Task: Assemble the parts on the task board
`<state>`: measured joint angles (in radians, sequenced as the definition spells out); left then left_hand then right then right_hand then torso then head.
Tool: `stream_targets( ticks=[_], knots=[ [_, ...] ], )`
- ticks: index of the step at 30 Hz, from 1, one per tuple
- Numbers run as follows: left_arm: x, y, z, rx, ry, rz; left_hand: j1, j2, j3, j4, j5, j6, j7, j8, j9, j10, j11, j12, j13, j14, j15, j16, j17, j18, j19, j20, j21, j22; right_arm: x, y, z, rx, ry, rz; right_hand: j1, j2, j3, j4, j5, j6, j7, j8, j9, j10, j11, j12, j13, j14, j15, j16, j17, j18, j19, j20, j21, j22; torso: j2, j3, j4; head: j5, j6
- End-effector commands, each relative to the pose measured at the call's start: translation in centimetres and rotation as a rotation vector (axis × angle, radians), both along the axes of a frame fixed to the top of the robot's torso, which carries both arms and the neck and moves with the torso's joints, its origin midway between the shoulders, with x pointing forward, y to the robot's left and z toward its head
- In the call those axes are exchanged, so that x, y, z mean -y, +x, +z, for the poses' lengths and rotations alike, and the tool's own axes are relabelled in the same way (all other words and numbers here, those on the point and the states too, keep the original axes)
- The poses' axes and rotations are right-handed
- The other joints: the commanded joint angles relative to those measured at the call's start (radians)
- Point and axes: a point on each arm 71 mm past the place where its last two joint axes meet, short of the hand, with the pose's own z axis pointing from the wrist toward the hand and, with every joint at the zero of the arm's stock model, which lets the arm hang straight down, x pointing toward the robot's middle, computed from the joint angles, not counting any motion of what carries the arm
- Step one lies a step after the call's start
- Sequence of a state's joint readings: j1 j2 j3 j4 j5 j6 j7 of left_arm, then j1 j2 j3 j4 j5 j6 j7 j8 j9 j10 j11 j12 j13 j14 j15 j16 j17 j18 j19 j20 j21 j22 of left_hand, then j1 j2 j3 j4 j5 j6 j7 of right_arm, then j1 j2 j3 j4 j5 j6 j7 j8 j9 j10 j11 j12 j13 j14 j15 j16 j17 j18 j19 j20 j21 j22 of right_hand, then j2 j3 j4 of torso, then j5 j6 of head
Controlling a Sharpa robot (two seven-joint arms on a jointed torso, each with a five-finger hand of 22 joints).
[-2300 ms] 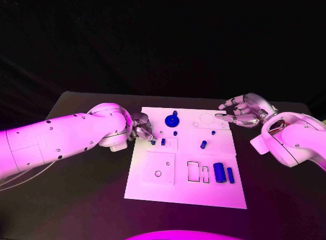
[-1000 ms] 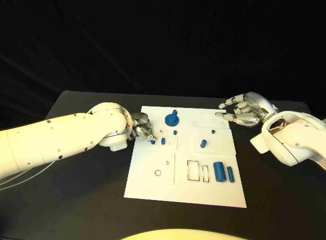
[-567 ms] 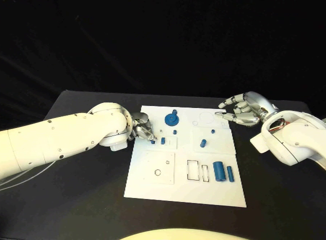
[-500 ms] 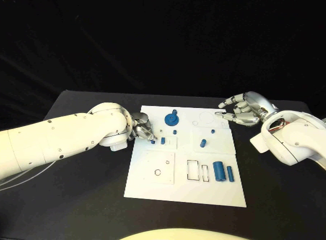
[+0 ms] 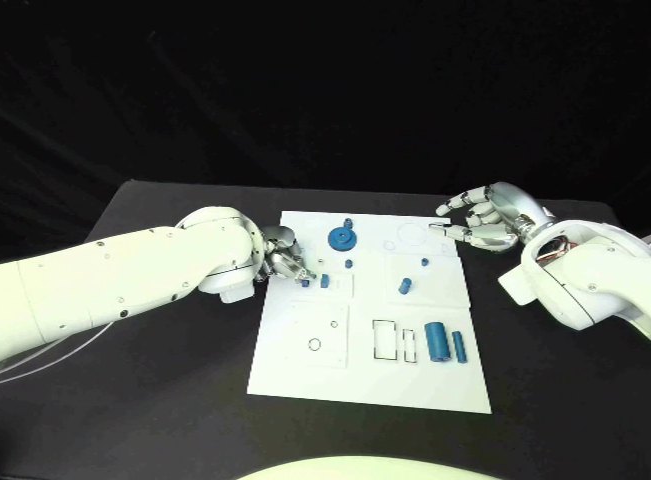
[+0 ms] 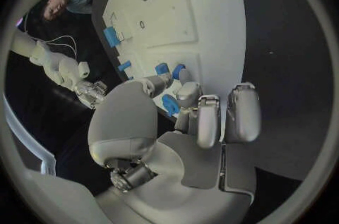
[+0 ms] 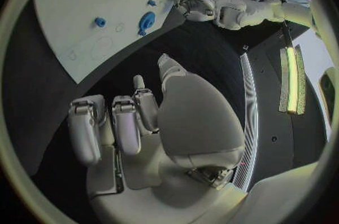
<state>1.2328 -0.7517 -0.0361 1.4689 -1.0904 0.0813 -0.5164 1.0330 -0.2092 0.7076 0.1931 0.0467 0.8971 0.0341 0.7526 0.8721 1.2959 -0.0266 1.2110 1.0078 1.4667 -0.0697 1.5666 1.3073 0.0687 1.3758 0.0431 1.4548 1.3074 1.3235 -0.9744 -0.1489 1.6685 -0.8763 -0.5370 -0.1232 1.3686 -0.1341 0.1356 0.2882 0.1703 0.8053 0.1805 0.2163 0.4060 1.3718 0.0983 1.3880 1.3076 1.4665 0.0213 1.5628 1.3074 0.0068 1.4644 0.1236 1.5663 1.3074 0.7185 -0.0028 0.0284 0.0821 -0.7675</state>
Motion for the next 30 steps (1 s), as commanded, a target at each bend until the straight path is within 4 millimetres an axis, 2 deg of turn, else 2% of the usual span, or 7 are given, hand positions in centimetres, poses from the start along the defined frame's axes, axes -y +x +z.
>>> stream_targets(
  ticks=[1, 9, 11, 16, 25, 30],
  knots=[
    [0.1, -0.1, -0.1, -0.007, -0.012, -0.002, -0.008, 0.003, -0.011, 0.003, 0.005, 0.003, 0.005, -0.004, 0.002, -0.001, 0.000, -0.003, 0.000, 0.101, -0.009, -0.001, 0.255, -0.009, 0.001, -0.003, -0.002, 0.014, -0.1, 0.0, 0.0, 0.005, -0.001, 0.016, -0.011, 0.000, 0.003, 0.001, 0.005, -0.005, 0.001, 0.004, -0.002, -0.004, -0.001, -0.003, 0.053, 0.096, 0.000, -0.004, 0.231, -0.007, 0.106, 0.000, 0.004, 0.263, 0.000, 0.0002, -0.0001, 0.000, 0.001],
    [-0.1, -0.1, -0.1, -0.006, -0.014, 0.002, -0.011, -0.003, -0.058, 0.030, 0.005, 0.004, 0.006, -0.006, 0.003, -0.003, 0.001, -0.004, 0.000, 0.101, -0.008, -0.001, 0.254, -0.009, 0.001, -0.003, -0.003, 0.014, -0.1, 0.0, 0.0, 0.004, -0.002, 0.016, -0.011, 0.000, 0.003, 0.001, 0.005, -0.005, 0.001, 0.004, -0.002, -0.004, -0.001, -0.003, 0.053, 0.096, 0.000, -0.004, 0.231, -0.007, 0.106, 0.000, 0.004, 0.263, 0.000, 0.0001, -0.0005, 0.000, 0.002],
    [-0.2, -0.1, -0.1, -0.006, -0.018, 0.006, -0.018, -0.012, -0.094, 0.050, 0.005, 0.005, 0.007, -0.008, 0.004, -0.004, 0.002, -0.004, -0.001, 0.101, -0.007, -0.001, 0.254, -0.009, 0.001, -0.002, -0.004, 0.014, 0.0, 0.0, 0.0, 0.004, -0.002, 0.015, -0.011, 0.000, 0.003, 0.001, 0.005, -0.005, 0.001, 0.004, -0.002, -0.004, -0.001, -0.003, 0.053, 0.096, 0.000, -0.004, 0.231, -0.007, 0.106, 0.000, 0.004, 0.263, 0.000, -0.0004, -0.0008, 0.000, 0.002],
    [-0.4, -0.3, 0.0, -0.007, -0.036, 0.019, -0.028, -0.017, -0.177, 0.096, 0.005, 0.005, 0.009, -0.012, 0.005, -0.008, 0.004, -0.007, -0.003, 0.100, -0.006, -0.003, 0.252, -0.009, 0.002, -0.001, -0.005, 0.014, 0.0, 0.0, 0.0, 0.004, -0.002, 0.015, -0.013, 0.001, 0.003, 0.001, 0.005, -0.005, 0.001, 0.004, -0.002, -0.005, -0.001, -0.004, 0.052, 0.096, 0.000, -0.005, 0.231, -0.007, 0.106, 0.000, 0.004, 0.263, 0.000, -0.0007, -0.0005, -0.002, 0.004],
    [-0.7, -0.3, 0.5, -0.011, -0.103, 0.062, -0.064, -0.006, -0.264, 0.100, 0.005, 0.000, 0.010, -0.018, 0.007, -0.015, 0.005, -0.013, -0.011, 0.097, -0.005, -0.008, 0.244, -0.007, -0.004, 0.000, -0.010, 0.007, 0.1, 0.1, -0.1, 0.005, -0.004, 0.011, -0.013, 0.001, 0.003, 0.001, 0.005, -0.005, 0.001, 0.004, -0.002, -0.005, -0.001, -0.004, 0.052, 0.096, 0.000, -0.005, 0.231, -0.007, 0.106, 0.000, 0.004, 0.263, 0.000, -0.0005, -0.0006, -0.003, 0.006],
    [-1.4, 0.0, 1.0, 0.007, -0.162, 0.112, -0.079, 0.009, -0.307, 0.101, 0.005, -0.025, 0.019, -0.027, 0.009, -0.049, 0.013, -0.040, -0.048, 0.085, 0.002, -0.029, 0.211, 0.001, -0.035, 0.004, -0.031, -0.030, 0.4, 0.2, -0.1, 0.008, -0.006, 0.003, -0.016, 0.000, 0.002, 0.001, 0.004, -0.005, 0.000, 0.007, -0.002, -0.014, -0.001, -0.012, 0.043, 0.094, 0.000, -0.007, 0.224, -0.007, 0.106, 0.000, 0.004, 0.263, 0.000, -0.0007, -0.0012, -0.006, 0.009]
  ],
)
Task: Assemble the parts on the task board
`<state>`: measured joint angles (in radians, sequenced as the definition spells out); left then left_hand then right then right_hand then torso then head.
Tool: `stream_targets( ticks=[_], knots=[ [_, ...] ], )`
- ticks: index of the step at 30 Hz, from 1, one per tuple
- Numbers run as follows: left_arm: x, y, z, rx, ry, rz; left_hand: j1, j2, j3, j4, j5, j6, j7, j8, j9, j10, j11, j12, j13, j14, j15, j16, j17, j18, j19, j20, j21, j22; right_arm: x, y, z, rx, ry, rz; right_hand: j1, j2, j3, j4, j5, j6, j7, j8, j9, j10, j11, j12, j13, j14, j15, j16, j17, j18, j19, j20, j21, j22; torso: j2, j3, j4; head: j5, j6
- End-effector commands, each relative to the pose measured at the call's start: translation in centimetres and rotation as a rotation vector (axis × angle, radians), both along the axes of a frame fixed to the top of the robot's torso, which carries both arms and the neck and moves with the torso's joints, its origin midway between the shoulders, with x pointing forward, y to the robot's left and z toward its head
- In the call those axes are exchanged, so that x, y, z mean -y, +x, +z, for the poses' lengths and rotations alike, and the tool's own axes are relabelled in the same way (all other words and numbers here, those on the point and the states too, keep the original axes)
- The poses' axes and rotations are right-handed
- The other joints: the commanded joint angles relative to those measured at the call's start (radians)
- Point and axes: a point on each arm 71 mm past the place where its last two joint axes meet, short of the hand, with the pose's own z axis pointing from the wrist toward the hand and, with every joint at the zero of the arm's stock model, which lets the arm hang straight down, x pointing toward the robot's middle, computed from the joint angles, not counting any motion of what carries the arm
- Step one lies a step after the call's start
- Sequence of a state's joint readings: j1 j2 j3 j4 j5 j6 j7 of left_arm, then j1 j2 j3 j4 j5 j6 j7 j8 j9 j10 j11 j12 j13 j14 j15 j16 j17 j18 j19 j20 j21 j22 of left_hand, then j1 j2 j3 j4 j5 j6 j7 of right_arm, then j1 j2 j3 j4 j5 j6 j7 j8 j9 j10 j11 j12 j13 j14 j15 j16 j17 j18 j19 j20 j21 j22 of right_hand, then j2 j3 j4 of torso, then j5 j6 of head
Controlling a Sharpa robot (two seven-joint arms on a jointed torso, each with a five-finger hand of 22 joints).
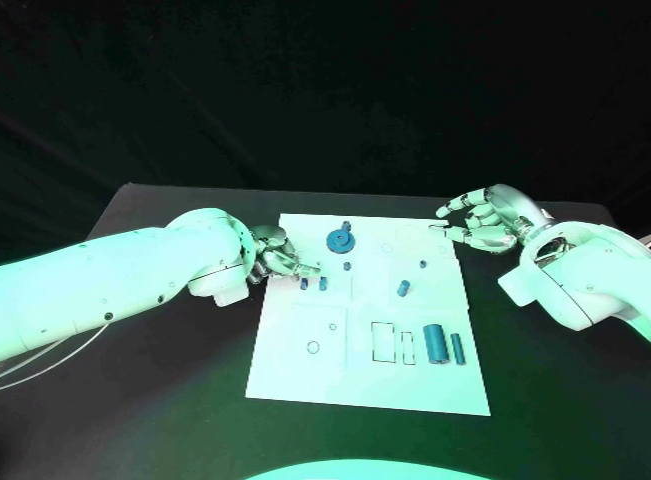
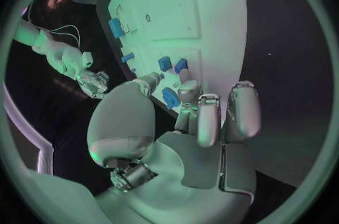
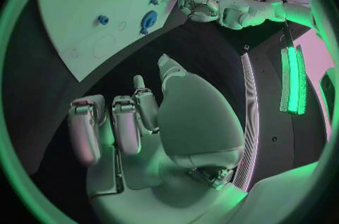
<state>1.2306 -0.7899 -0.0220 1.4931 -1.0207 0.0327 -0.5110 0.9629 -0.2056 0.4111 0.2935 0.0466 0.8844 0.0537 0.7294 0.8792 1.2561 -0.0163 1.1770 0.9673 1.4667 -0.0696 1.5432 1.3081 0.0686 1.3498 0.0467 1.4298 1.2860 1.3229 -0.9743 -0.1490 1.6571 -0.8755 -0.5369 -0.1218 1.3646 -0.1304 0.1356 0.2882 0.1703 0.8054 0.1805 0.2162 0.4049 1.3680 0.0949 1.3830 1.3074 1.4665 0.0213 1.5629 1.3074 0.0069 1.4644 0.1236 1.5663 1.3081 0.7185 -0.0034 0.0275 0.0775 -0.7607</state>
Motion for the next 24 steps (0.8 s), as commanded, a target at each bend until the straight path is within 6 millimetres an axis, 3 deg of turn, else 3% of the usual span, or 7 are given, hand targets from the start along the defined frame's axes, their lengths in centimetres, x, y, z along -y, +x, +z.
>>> stream_targets(
  ticks=[1, 5, 9, 15, 18, 21, 24],
  knots=[
    [-0.4, 0.2, 0.5, 0.017, -0.100, 0.059, -0.007, 0.014, -0.022, 0.000, 0.006, -0.025, 0.004, -0.011, 0.000, -0.025, 0.007, -0.019, -0.026, 0.082, 0.005, -0.010, 0.204, 0.003, -0.015, 0.003, -0.010, -0.015, 0.1, 0.1, 0.0, 0.009, -0.003, 0.011, -0.012, -0.004, 0.002, 0.000, 0.004, -0.004, 0.000, 0.008, -0.001, -0.019, 0.002, -0.015, 0.035, 0.093, -0.001, -0.009, 0.221, -0.007, 0.106, 0.000, 0.005, 0.263, 0.000, 0.0001, -0.0006, -0.002, 0.003],
    [-0.9, 0.3, 1.0, 0.021, -0.168, 0.077, -0.001, 0.058, -0.028, 0.001, 0.007, -0.035, 0.010, -0.016, -0.001, -0.043, 0.012, -0.031, -0.044, 0.077, 0.010, -0.018, 0.192, 0.007, -0.030, 0.008, -0.021, -0.033, 0.3, 0.2, 0.0, 0.018, -0.003, 0.010, -0.009, -0.004, 0.007, -0.001, -0.001, -0.003, -0.003, 0.018, 0.000, -0.094, -0.002, -0.091, -0.047, 0.085, -0.004, -0.021, 0.192, -0.003, 0.099, -0.002, -0.008, 0.252, -0.001, 0.0009, -0.0008, -0.005, 0.006],
    [-1.0, 0.2, 1.5, 0.032, -0.285, 0.080, 0.174, 0.106, 0.038, -0.012, 0.008, -0.105, 0.043, -0.058, -0.025, -0.209, 0.043, -0.176, -0.236, 0.025, 0.037, -0.093, 0.081, 0.031, -0.122, 0.027, -0.087, -0.140, 0.6, 0.3, 0.1, 0.034, -0.004, 0.014, 0.020, -0.006, 0.039, -0.003, -0.016, 0.001, -0.014, 0.049, 0.002, -0.298, -0.015, -0.395, -0.349, 0.065, -0.019, -0.061, 0.117, 0.021, 0.051, -0.015, -0.098, 0.179, 0.000, 0.0000, 0.0001, -0.011, 0.012],
    [-0.6, 0.2, 2.6, 0.096, -0.447, 0.048, 0.284, 0.074, 0.071, -0.019, 0.007, -0.167, 0.081, -0.097, -0.068, -0.298, 0.074, -0.215, -0.286, -0.035, 0.065, -0.158, -0.015, 0.055, -0.224, 0.051, -0.166, -0.254, 0.8, 0.5, 0.1, 0.050, -0.011, 0.021, 0.042, -0.019, 0.078, -0.004, -0.017, 0.010, -0.021, 0.066, -0.003, -0.346, -0.022, -0.582, -0.530, 0.056, -0.025, -0.088, 0.076, 0.034, 0.028, -0.023, -0.155, 0.136, -0.001, -0.0002, 0.0020, -0.014, 0.019],
    [0.1, 0.1, 3.4, 0.188, -0.516, -0.006, 0.374, 0.034, 0.107, -0.045, 0.004, -0.228, 0.134, -0.159, -0.134, -0.420, 0.115, -0.309, -0.352, -0.245, 0.107, -0.370, -0.278, 0.106, -0.475, 0.082, -0.373, -0.524, 0.9, 0.6, 0.2, 0.061, -0.011, 0.020, 0.044, -0.025, 0.089, -0.005, -0.014, 0.013, -0.022, 0.070, -0.005, -0.344, -0.023, -0.607, -0.553, 0.056, -0.026, -0.091, 0.073, 0.035, 0.027, -0.025, -0.160, 0.132, -0.001, 0.0002, 0.0022, -0.019, 0.026],
    [1.0, -0.1, 4.1, 0.290, -0.503, -0.089, 0.444, -0.007, 0.162, -0.083, 0.004, -0.253, 0.155, -0.219, -0.207, -0.510, 0.152, -0.432, -0.447, -0.434, 0.136, -0.558, -0.469, 0.109, -0.533, 0.112, -0.467, -0.581, 0.9, 0.7, 0.2, 0.073, -0.010, 0.019, 0.044, -0.032, 0.107, -0.004, -0.011, 0.013, -0.021, 0.073, -0.008, -0.348, -0.022, -0.653, -0.592, 0.056, -0.026, -0.094, 0.072, 0.035, 0.027, -0.026, -0.165, 0.129, -0.001, 0.0007, 0.0015, -0.021, 0.032],
    [2.1, -0.4, 4.5, 0.397, -0.455, -0.181, 0.464, -0.039, 0.172, -0.104, 0.008, -0.241, 0.150, -0.246, -0.283, -0.509, 0.155, -0.517, -0.546, -0.431, 0.141, -0.576, -0.517, 0.115, -0.515, 0.122, -0.505, -0.609, 1.0, 0.8, 0.2, 0.089, -0.003, 0.015, 0.043, -0.043, 0.135, -0.005, -0.006, 0.014, -0.019, 0.078, -0.013, -0.348, -0.020, -0.722, -0.653, 0.057, -0.025, -0.096, 0.071, 0.036, 0.027, -0.026, -0.170, 0.127, 0.000, 0.0008, 0.0015, -0.023, 0.034]
  ],
)
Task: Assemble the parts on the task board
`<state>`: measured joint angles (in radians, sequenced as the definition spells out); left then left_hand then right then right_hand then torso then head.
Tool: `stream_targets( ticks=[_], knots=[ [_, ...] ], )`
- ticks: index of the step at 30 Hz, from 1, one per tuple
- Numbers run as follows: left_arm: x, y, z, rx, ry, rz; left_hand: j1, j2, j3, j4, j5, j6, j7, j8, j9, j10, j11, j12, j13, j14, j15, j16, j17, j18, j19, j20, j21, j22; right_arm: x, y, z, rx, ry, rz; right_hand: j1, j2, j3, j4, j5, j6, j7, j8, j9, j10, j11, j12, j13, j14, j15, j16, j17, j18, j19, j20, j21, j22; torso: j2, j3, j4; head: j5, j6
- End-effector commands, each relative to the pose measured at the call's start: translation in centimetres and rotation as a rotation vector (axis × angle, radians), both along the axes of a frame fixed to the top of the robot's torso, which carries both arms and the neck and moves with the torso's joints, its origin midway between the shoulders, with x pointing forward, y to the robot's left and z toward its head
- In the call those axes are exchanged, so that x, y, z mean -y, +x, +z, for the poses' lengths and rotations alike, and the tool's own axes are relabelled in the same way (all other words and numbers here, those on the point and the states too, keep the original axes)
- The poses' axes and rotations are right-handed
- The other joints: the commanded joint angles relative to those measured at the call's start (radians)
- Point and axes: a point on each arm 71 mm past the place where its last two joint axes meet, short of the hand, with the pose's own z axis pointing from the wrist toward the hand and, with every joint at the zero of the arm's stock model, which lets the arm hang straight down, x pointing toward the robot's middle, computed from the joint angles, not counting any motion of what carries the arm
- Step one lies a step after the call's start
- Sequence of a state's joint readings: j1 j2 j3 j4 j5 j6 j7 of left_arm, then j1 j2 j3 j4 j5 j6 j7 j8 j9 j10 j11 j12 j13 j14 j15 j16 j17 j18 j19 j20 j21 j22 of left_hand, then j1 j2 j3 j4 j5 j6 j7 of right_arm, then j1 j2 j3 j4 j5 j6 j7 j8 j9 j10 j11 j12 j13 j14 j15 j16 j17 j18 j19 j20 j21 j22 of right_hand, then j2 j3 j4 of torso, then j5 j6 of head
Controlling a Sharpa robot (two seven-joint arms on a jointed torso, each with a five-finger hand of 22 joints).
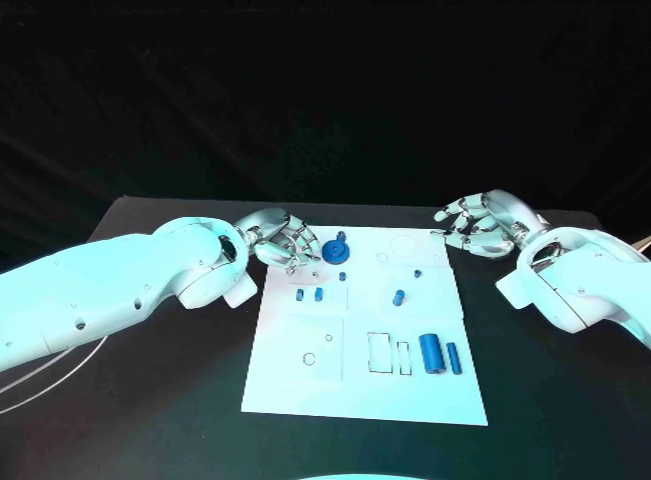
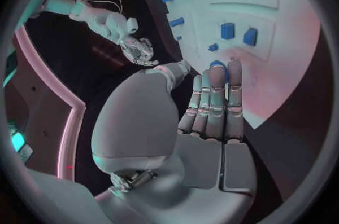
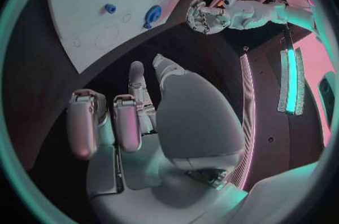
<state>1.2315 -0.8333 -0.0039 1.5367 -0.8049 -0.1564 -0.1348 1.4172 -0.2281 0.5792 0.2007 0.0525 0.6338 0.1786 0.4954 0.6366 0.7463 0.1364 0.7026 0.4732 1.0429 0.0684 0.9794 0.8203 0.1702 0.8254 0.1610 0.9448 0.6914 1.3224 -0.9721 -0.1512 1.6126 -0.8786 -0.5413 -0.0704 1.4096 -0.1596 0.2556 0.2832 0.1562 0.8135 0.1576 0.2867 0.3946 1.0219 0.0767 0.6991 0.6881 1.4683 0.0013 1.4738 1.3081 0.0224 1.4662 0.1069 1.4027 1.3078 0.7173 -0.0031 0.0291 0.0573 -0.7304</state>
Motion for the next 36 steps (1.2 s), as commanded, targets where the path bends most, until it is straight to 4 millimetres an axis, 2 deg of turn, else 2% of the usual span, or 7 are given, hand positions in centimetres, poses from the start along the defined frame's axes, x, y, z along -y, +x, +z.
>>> stream_targets(
  ticks=[1, 15, 18, 20, 25, 31, 36],
  knots=[
    [1.8, -0.3, 1.5, 0.282, 0.012, -0.113, 0.016, -0.018, 0.004, -0.018, 0.001, 0.019, 0.023, -0.013, -0.060, 0.002, 0.005, -0.062, -0.078, -0.008, 0.002, -0.014, -0.042, 0.013, 0.013, 0.009, -0.027, -0.019, -0.1, 0.1, 0.2, 0.054, 0.008, 0.020, -0.002, -0.015, 0.019, 0.000, 0.009, 0.006, 0.003, 0.008, -0.003, -0.002, -0.002, -0.047, -0.041, 0.054, -0.005, -0.008, 0.069, 0.020, 0.025, -0.009, -0.008, 0.126, 0.001, 0.0006, 0.0001, -0.003, 0.005],
    [6.2, 0.1, -0.5, 0.450, 0.324, -0.292, 0.018, -0.042, -0.088, 0.005, -0.001, 0.051, 0.004, -0.026, -0.162, -0.004, 0.002, -0.126, -0.185, -0.019, 0.001, -0.012, -0.099, 0.012, 0.031, 0.008, -0.070, -0.046, -0.1, 0.4, 0.5, 0.122, 0.082, 0.011, 0.004, -0.042, 0.095, -0.012, 0.028, 0.005, 0.015, 0.013, -0.016, -0.001, 0.011, -0.181, -0.178, -0.002, 0.007, -0.105, -0.076, 0.061, -0.065, 0.002, -0.204, -0.012, 0.003, 0.0004, -0.0010, -0.011, 0.016],
    [6.8, 0.4, -0.9, 0.453, 0.369, -0.314, 0.026, -0.039, -0.105, 0.010, 0.000, 0.055, 0.003, -0.028, -0.174, 0.000, 0.002, -0.124, -0.194, -0.016, 0.002, -0.007, -0.106, 0.012, 0.035, 0.010, -0.075, -0.050, -0.1, 0.5, 0.5, 0.129, 0.091, 0.013, -0.003, -0.048, 0.112, -0.013, 0.028, 0.005, 0.019, 0.014, -0.019, -0.003, 0.017, -0.212, -0.214, -0.062, 0.012, -0.199, -0.205, 0.095, -0.150, 0.007, -0.384, -0.137, 0.003, 0.0004, -0.0019, -0.012, 0.016],
    [7.2, 0.7, -1.2, 0.450, 0.404, -0.329, 0.032, -0.037, -0.109, 0.010, 0.000, 0.058, 0.001, -0.028, -0.179, 0.001, 0.001, -0.124, -0.198, -0.017, 0.001, -0.005, -0.109, 0.012, 0.035, 0.010, -0.077, -0.050, -0.1, 0.6, 0.6, 0.137, 0.100, 0.012, -0.008, -0.055, 0.140, -0.027, 0.031, 0.004, 0.024, 0.016, -0.025, 0.008, 0.021, -0.243, -0.264, -0.215, 0.018, -0.461, -0.509, 0.161, -0.330, 0.012, -0.792, -0.426, 0.003, 0.0002, -0.0020, -0.012, 0.016],
    [7.9, 1.1, -1.7, 0.448, 0.452, -0.341, 0.059, -0.031, -0.103, 0.008, 0.001, 0.076, -0.005, -0.029, -0.201, 0.006, 0.003, -0.123, -0.214, -0.041, 0.004, 0.011, -0.116, 0.011, 0.025, 0.012, -0.080, -0.048, 0.0, 0.7, 0.7, 0.156, 0.132, 0.003, -0.012, -0.058, 0.181, -0.059, 0.041, 0.004, 0.036, 0.017, -0.034, 0.005, 0.036, -0.293, -0.346, -0.318, 0.033, -0.692, -0.668, 0.160, -0.374, 0.027, -0.961, -0.557, 0.003, 0.0006, -0.0012, -0.013, 0.016],
    [8.4, 1.5, -2.0, 0.440, 0.483, -0.347, 0.074, -0.033, -0.087, 0.008, 0.000, 0.094, -0.008, -0.035, -0.226, 0.025, 0.001, -0.115, -0.229, -0.047, 0.003, 0.053, -0.117, 0.011, 0.022, 0.012, -0.066, -0.033, 0.2, 0.9, 0.8, 0.168, 0.169, -0.013, -0.031, -0.061, 0.211, -0.091, 0.058, -0.008, 0.050, 0.009, -0.048, -0.008, 0.054, -0.359, -0.448, -0.335, 0.053, -0.869, -0.757, 0.159, -0.379, 0.041, -1.087, -0.679, 0.003, 0.0003, -0.0014, -0.013, 0.013],
    [8.6, 1.7, -2.5, 0.421, 0.515, -0.358, 0.081, -0.036, -0.065, 0.005, 0.000, 0.122, -0.017, -0.042, -0.247, 0.040, -0.002, -0.114, -0.245, -0.045, 0.000, 0.095, -0.117, 0.012, 0.023, 0.010, -0.042, -0.014, 0.3, 1.0, 0.8, 0.166, 0.212, -0.022, -0.044, -0.060, 0.241, -0.112, 0.075, -0.021, 0.066, -0.009, -0.061, -0.015, 0.076, -0.406, -0.524, -0.415, 0.088, -1.064, -0.845, 0.154, -0.449, 0.079, -1.218, -0.797, 0.002, 0.0005, -0.0011, -0.014, 0.010]
  ],
)
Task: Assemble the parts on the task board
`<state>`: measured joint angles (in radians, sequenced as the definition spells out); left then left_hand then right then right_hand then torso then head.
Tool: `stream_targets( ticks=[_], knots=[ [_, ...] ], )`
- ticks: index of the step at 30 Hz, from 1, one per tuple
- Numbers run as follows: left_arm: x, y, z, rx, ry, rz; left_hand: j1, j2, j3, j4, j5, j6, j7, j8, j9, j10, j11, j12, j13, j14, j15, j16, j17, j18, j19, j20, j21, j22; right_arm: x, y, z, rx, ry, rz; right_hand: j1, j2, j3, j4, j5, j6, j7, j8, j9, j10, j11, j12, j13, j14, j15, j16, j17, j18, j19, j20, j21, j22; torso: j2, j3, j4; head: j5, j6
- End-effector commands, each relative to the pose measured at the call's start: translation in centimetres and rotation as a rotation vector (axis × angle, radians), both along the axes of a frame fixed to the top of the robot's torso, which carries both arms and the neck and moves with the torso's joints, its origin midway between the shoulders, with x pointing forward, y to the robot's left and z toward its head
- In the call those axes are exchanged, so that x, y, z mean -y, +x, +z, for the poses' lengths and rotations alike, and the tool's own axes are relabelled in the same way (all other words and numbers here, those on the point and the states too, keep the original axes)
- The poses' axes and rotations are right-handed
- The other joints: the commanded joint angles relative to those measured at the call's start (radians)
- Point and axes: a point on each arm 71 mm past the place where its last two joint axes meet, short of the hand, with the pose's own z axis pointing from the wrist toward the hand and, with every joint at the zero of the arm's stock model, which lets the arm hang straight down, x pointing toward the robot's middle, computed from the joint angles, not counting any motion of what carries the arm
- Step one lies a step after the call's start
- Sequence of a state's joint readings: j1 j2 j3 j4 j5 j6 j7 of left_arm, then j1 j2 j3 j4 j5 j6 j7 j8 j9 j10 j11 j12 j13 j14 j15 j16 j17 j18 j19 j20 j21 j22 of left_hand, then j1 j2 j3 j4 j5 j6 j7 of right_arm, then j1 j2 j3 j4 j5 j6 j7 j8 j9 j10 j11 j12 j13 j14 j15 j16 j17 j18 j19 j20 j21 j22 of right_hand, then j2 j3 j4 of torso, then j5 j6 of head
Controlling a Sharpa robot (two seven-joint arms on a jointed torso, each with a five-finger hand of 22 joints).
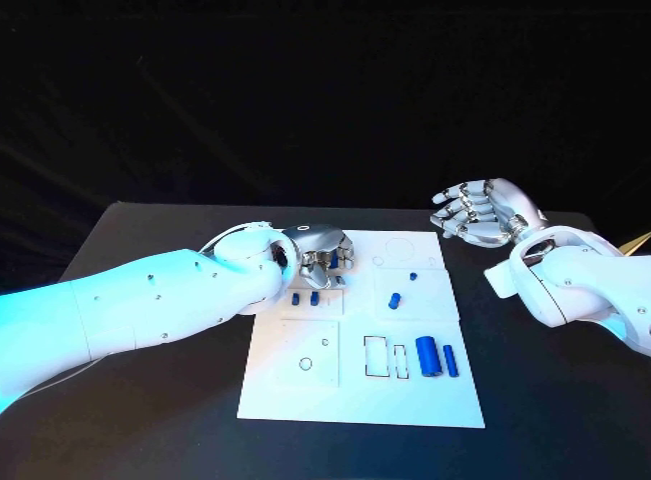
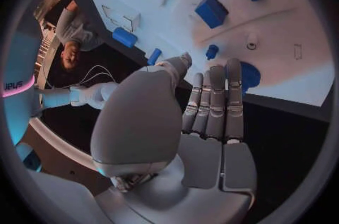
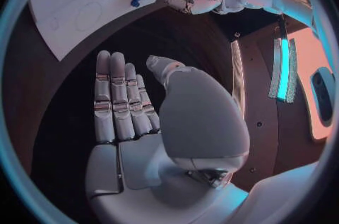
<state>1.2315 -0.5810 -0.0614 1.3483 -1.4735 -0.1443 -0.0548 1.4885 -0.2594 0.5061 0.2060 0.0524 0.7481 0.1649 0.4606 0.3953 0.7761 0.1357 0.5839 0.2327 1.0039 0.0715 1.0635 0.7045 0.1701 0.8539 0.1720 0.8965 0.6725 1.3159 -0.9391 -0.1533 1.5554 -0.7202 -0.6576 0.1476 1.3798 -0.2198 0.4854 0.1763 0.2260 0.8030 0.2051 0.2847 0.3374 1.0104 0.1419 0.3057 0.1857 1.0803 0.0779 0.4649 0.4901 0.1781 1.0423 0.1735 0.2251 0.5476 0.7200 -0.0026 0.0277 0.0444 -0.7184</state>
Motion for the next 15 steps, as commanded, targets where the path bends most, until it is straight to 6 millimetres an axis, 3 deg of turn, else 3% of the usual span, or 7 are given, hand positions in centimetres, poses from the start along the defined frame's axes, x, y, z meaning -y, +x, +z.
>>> stream_targets(
  ticks=[1, 6, 15],
  knots=[
    [0.19, 0.07, -0.53, -0.013, 0.078, -0.008, 0.010, -0.005, 0.013, -0.001, 0.000, 0.016, -0.005, -0.010, -0.012, 0.015, -0.002, 0.005, -0.009, -0.006, -0.003, 0.021, -0.003, 0.012, -0.006, -0.002, 0.013, 0.011, 0.08, 0.03, 0.23, 0.023, 0.075, -0.002, -0.016, 0.001, 0.014, -0.008, 0.006, -0.013, 0.020, -0.010, -0.005, -0.007, 0.013, -0.018, -0.032, -0.030, 0.015, -0.074, -0.037, 0.000, -0.027, 0.018, -0.054, -0.053, -0.001, -0.0001, 0.0003, -0.001, -0.002],
    [0.19, 0.31, -0.81, -0.017, 0.096, -0.001, 0.014, -0.007, 0.031, -0.007, 0.000, 0.030, -0.003, -0.022, -0.028, 0.025, 0.000, 0.002, -0.021, -0.006, -0.003, 0.050, -0.007, 0.012, -0.008, -0.002, 0.033, 0.028, 0.15, 0.10, 0.17, 0.009, 0.114, -0.002, -0.026, 0.006, 0.027, -0.030, 0.012, -0.019, 0.025, -0.022, -0.013, -0.012, 0.023, -0.035, -0.082, -0.052, 0.033, -0.168, -0.090, 0.005, -0.040, 0.043, -0.126, -0.143, 0.000, 0.0004, 0.0000, -0.003, -0.002],
    [0.34, 0.74, -1.05, -0.015, 0.106, 0.014, 0.023, -0.006, 0.057, -0.022, 0.000, 0.037, 0.007, -0.037, -0.045, 0.027, 0.002, -0.006, -0.037, -0.014, -0.002, 0.070, -0.020, 0.012, -0.017, -0.003, 0.055, 0.049, 0.16, 0.13, 0.11, -0.005, 0.143, -0.001, -0.037, 0.013, 0.032, -0.043, 0.015, -0.025, 0.030, -0.030, -0.018, -0.022, 0.030, -0.048, -0.116, -0.048, 0.042, -0.216, -0.121, 0.005, -0.034, 0.052, -0.160, -0.204, 0.000, 0.0012, 0.0005, -0.003, -0.004]
  ],
)
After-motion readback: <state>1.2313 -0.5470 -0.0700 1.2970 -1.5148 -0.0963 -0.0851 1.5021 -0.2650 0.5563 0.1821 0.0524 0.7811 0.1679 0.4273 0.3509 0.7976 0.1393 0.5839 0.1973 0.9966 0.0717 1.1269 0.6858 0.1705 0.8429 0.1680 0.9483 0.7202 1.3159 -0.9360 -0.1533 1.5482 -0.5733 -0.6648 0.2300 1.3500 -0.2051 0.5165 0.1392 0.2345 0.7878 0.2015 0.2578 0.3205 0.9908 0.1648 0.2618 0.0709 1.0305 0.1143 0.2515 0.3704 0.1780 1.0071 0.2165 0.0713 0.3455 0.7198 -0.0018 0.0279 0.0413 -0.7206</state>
